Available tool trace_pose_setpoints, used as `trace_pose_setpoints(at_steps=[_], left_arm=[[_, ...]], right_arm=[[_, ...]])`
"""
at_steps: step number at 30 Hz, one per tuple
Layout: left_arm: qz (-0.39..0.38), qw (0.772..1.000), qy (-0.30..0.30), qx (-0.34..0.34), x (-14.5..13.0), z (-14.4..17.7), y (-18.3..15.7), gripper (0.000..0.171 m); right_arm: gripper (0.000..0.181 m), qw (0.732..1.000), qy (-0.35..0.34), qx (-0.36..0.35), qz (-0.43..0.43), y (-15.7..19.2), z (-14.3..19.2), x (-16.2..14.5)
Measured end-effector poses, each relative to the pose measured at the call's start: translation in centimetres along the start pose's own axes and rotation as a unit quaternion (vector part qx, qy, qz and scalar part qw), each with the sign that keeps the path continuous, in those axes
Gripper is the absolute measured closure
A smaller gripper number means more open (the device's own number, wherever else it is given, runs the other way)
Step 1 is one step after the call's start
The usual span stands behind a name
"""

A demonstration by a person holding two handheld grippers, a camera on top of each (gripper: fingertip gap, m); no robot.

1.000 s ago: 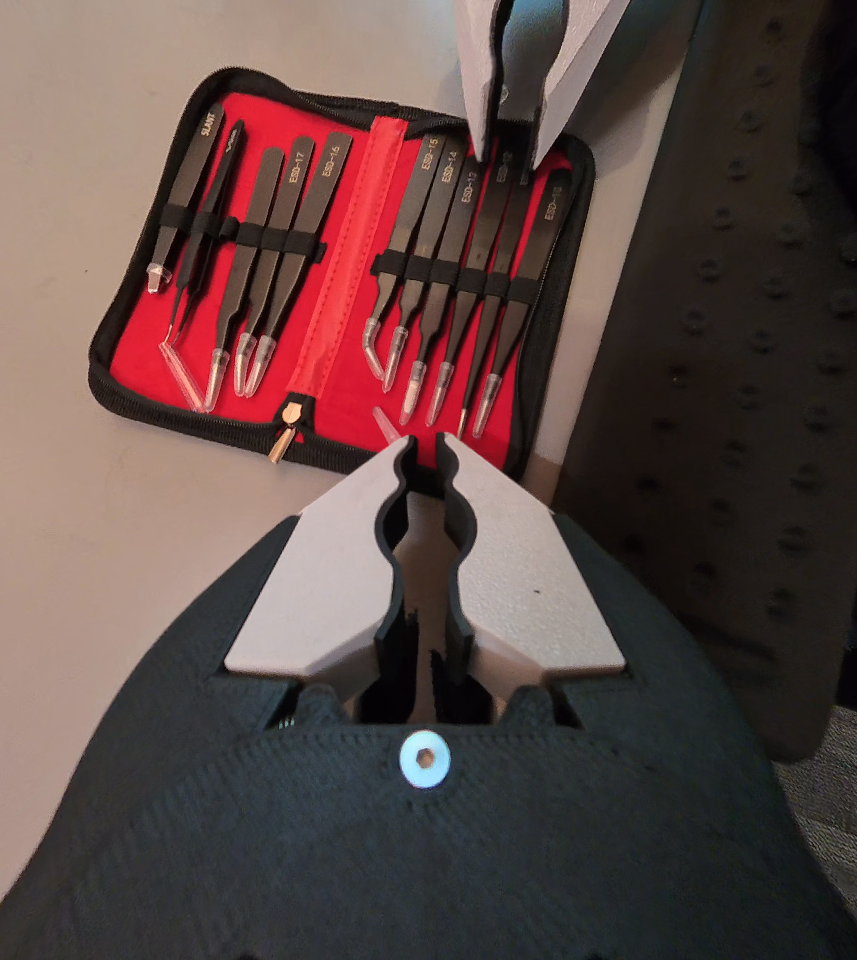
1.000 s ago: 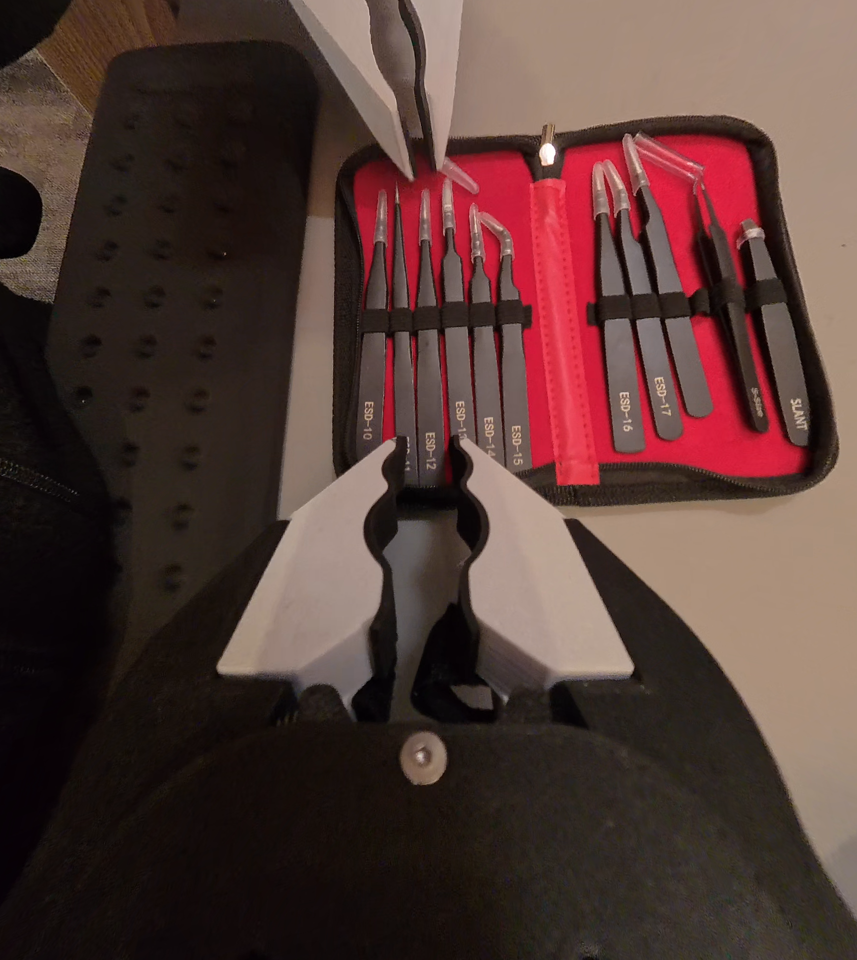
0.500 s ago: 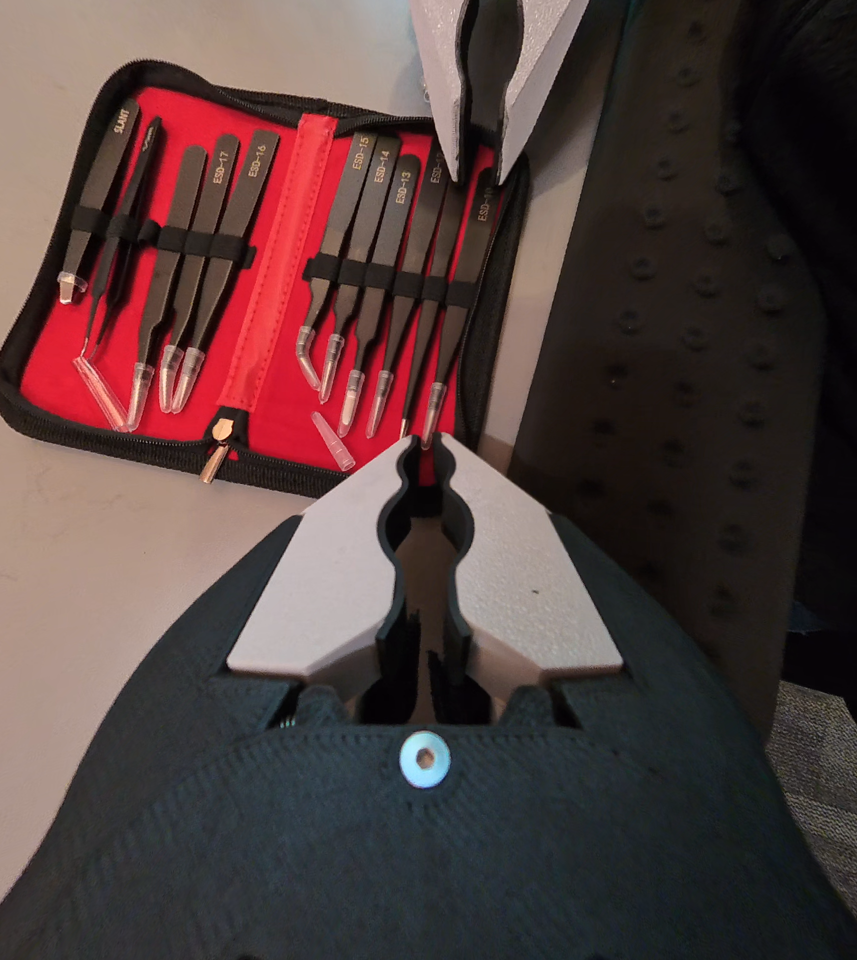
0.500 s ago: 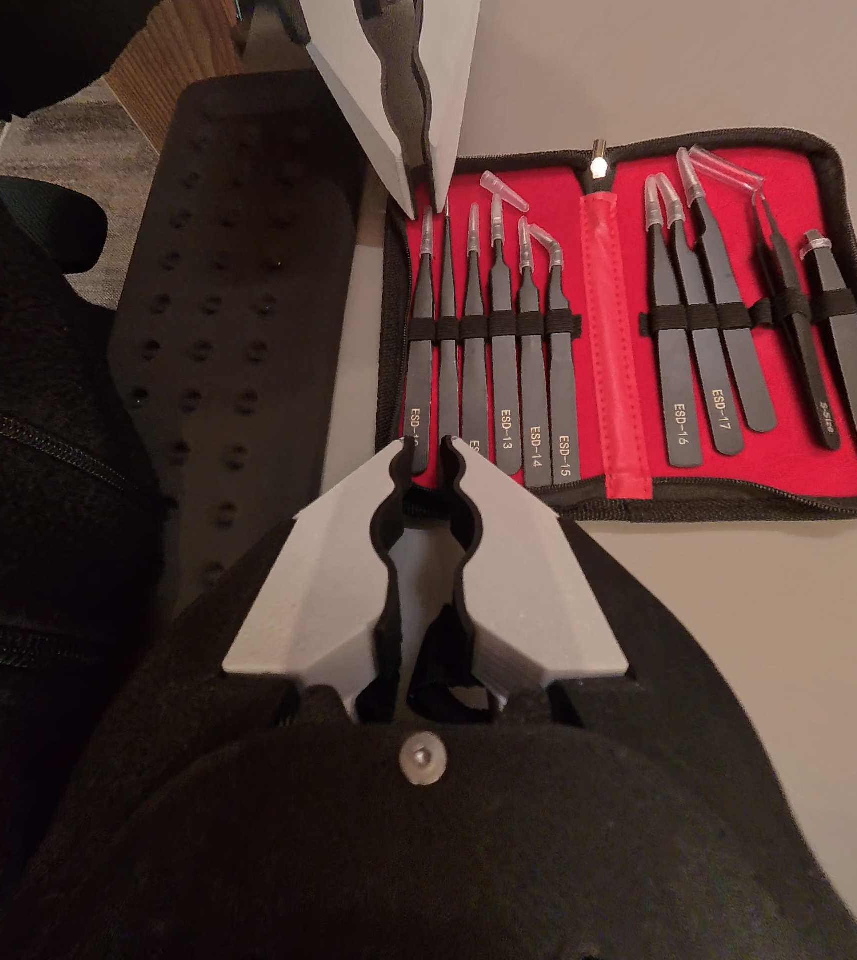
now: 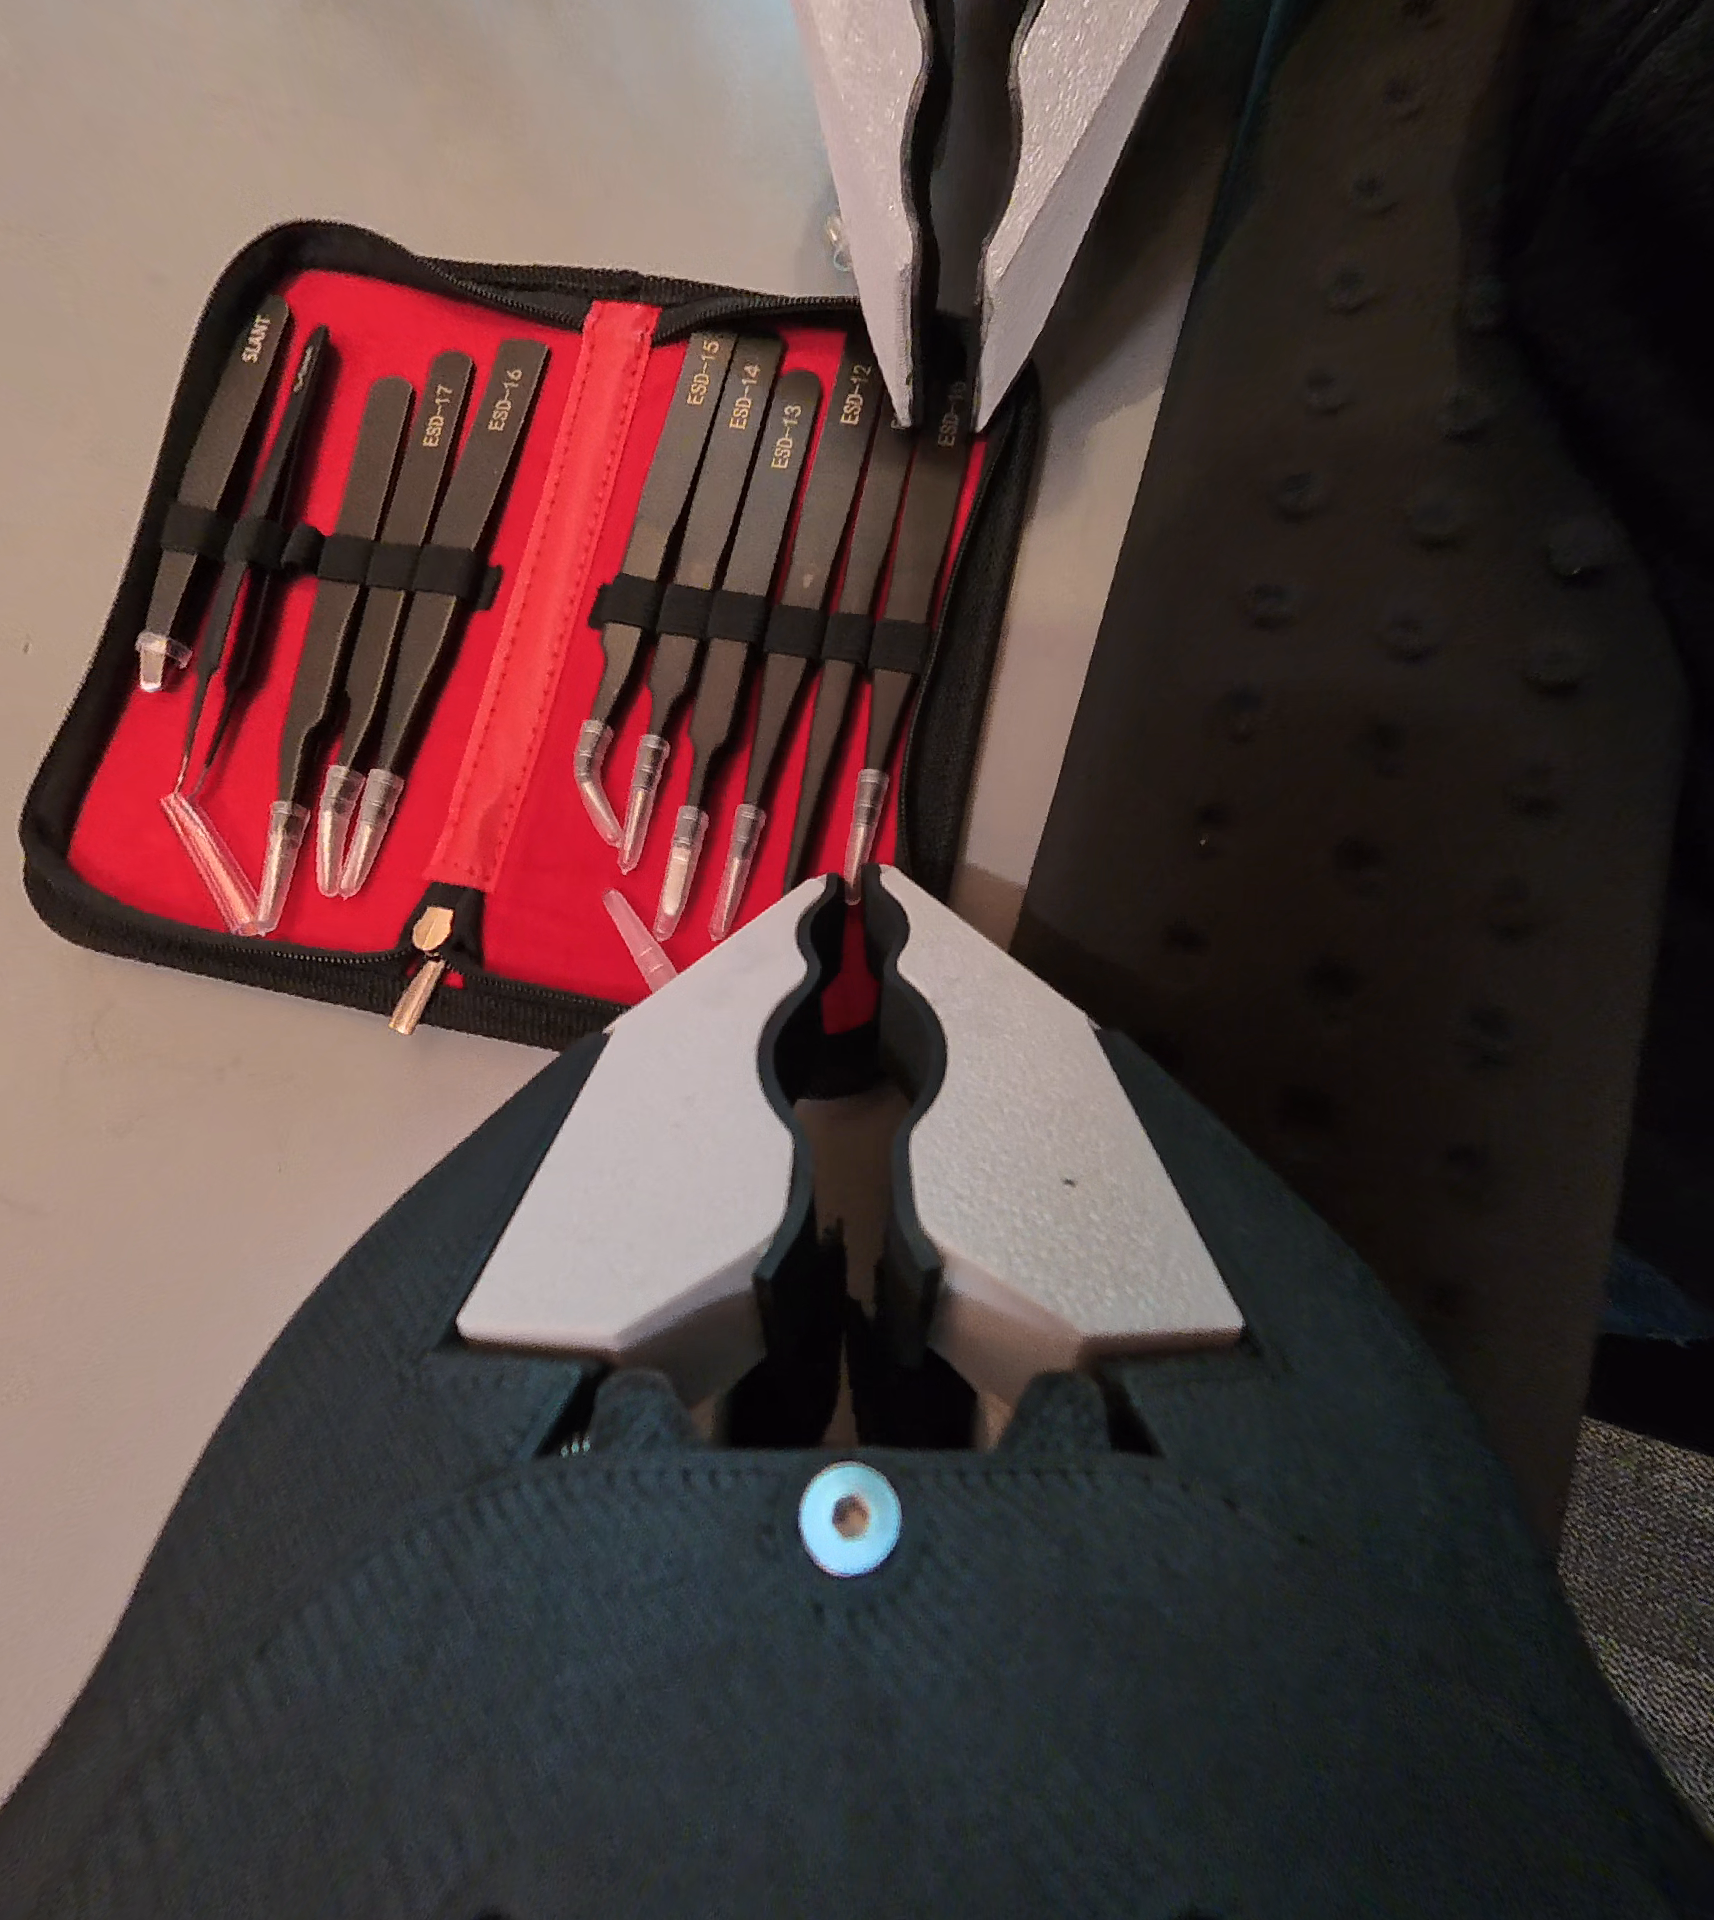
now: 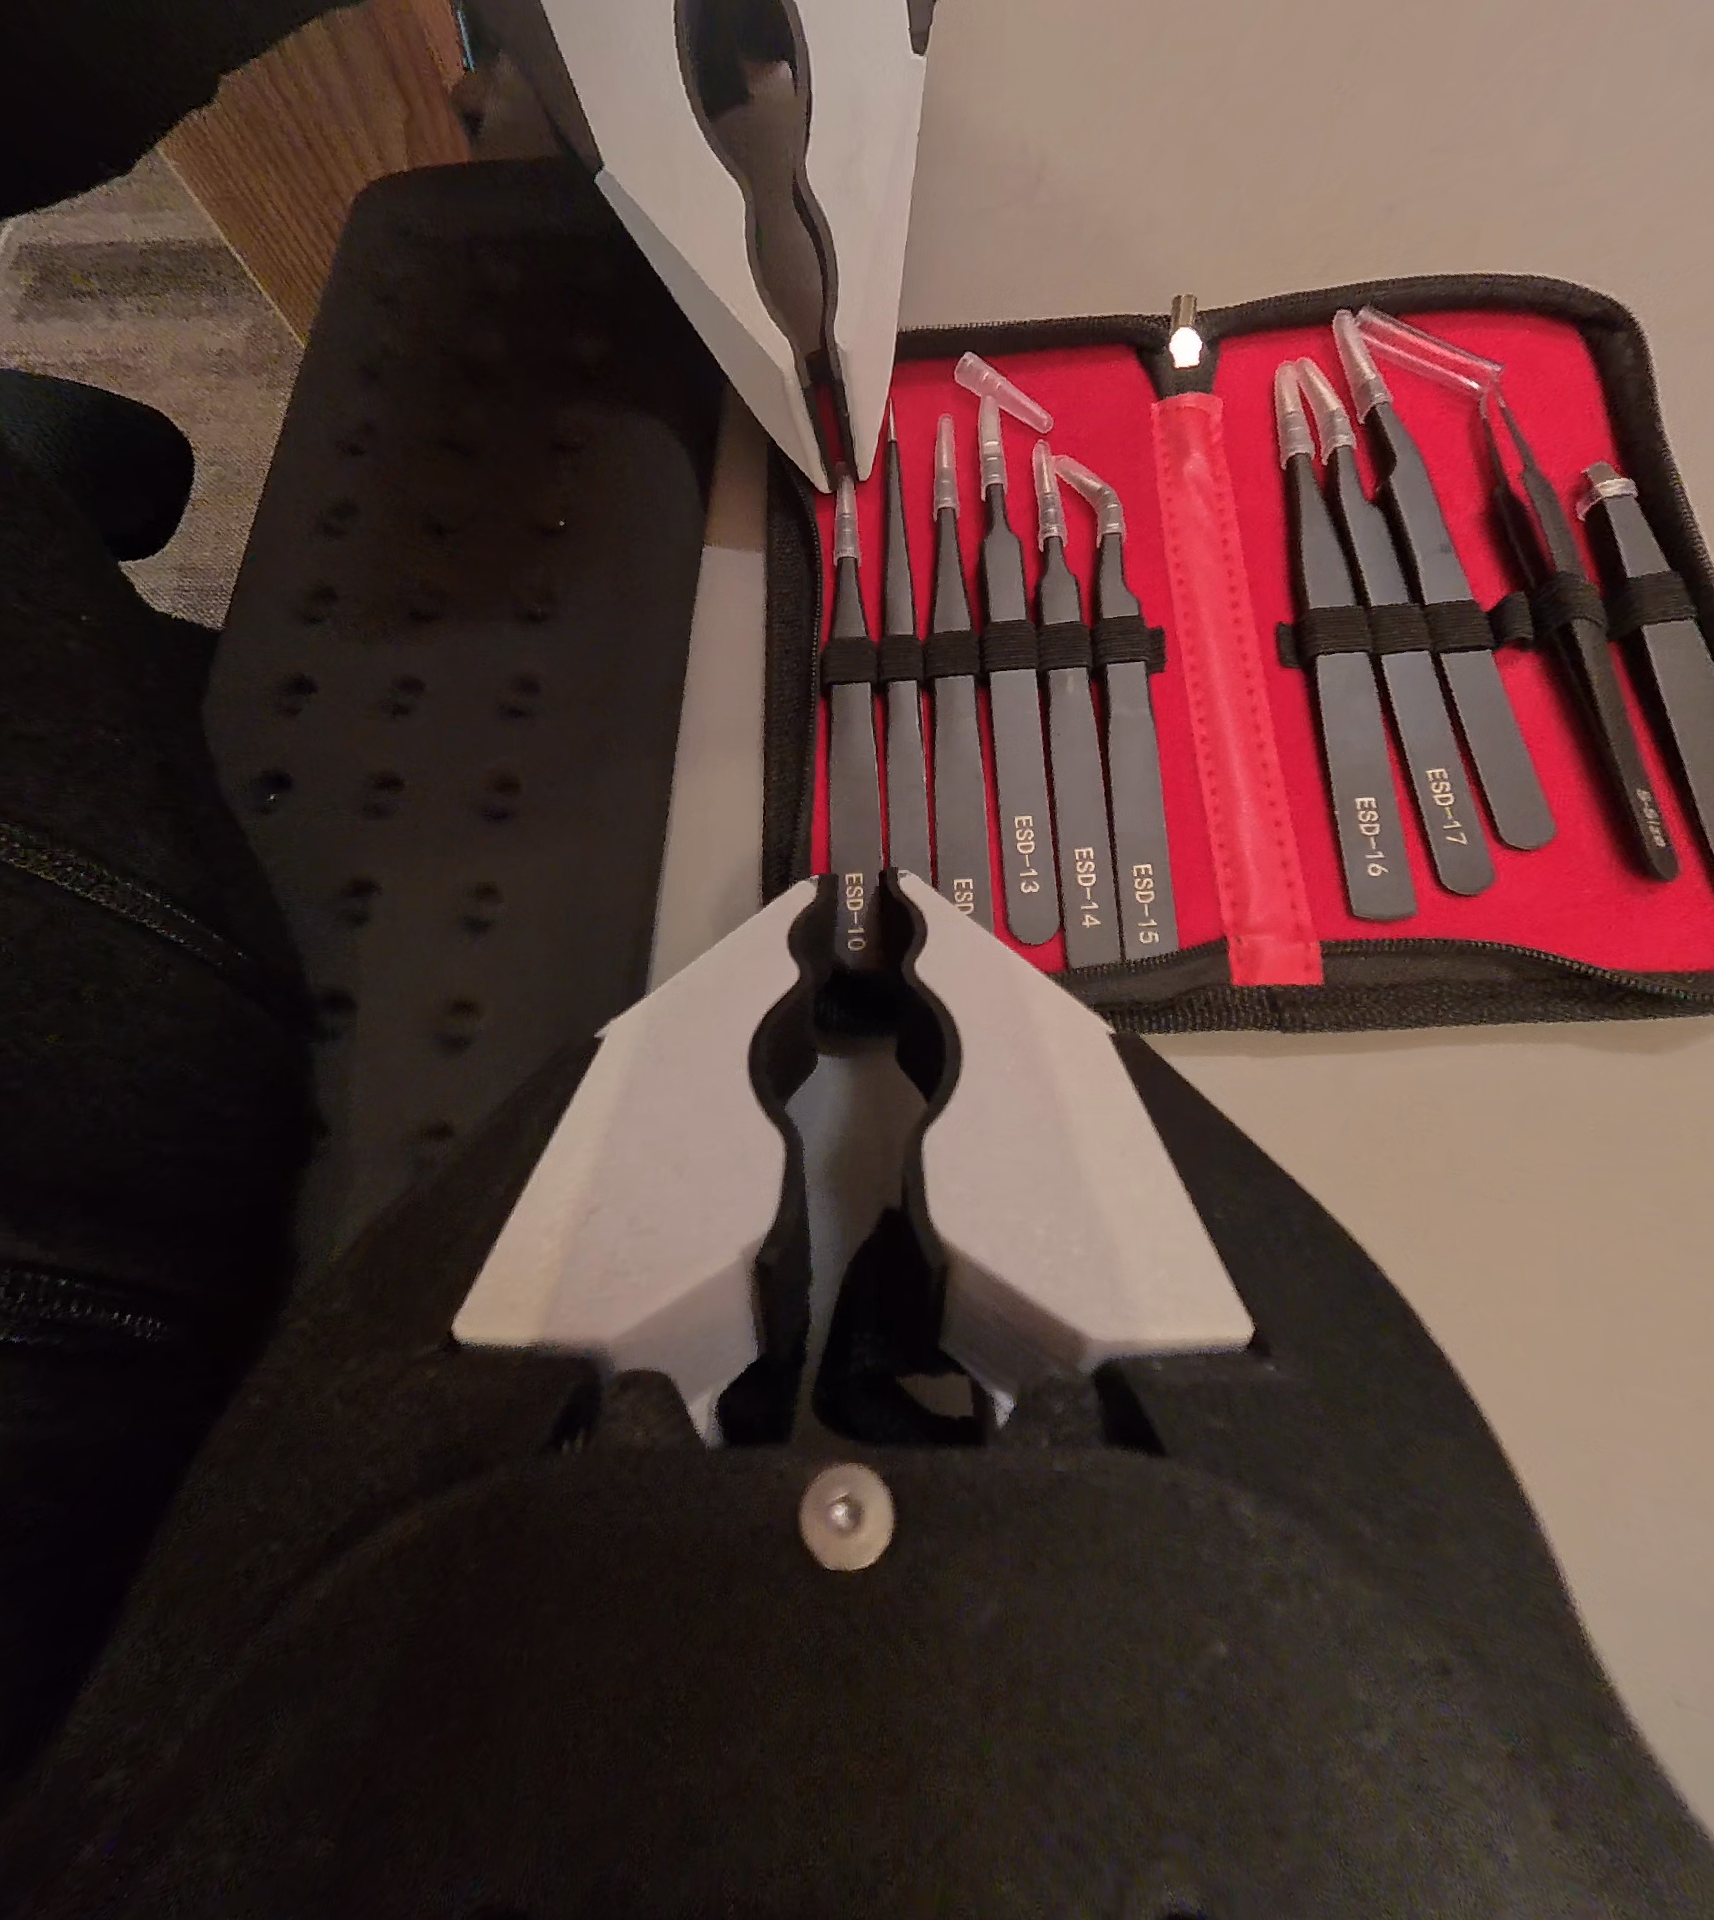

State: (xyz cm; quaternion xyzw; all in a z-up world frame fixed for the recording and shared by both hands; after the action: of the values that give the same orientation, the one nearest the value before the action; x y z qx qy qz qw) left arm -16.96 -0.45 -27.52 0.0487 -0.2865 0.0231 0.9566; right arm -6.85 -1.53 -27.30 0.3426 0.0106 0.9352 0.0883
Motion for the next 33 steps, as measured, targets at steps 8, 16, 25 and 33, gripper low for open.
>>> trace_pose_setpoints(at_steps=[8, 16, 25, 33], left_arm=[[0.017, 0.999, -0.045, 0.002, 0.6, 0.9, 0.0, 0.171], [0.028, 0.997, -0.070, -0.002, 0.3, 1.2, 0.2, 0.171], [0.050, 0.993, -0.107, 0.002, -0.6, 3.7, 1.4, 0.171], [0.058, 0.996, -0.061, 0.012, -2.4, 4.4, 1.8, 0.171]], right_arm=[[0.176, 1.000, 0.001, -0.009, 0.000, 0.0, 0.0, -0.1], [0.176, 1.000, -0.010, -0.004, -0.002, 0.0, 0.0, 0.0], [0.177, 1.000, -0.008, 0.003, -0.005, 0.1, -0.2, -0.1], [0.176, 1.000, -0.009, 0.003, -0.007, 0.1, -0.2, 0.0]])
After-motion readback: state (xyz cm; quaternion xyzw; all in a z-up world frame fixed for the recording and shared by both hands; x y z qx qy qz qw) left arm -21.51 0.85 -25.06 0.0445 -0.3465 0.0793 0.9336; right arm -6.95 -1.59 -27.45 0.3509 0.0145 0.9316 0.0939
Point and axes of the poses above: each gripper's, where its closed fingertips meet, z back along the fingers, x out of its top, y = z × x across the jaws, the point moved 1 cm from there along z, back along the fingers, and after that the axes turned 9 degrees about y, right-handed, at the moved point
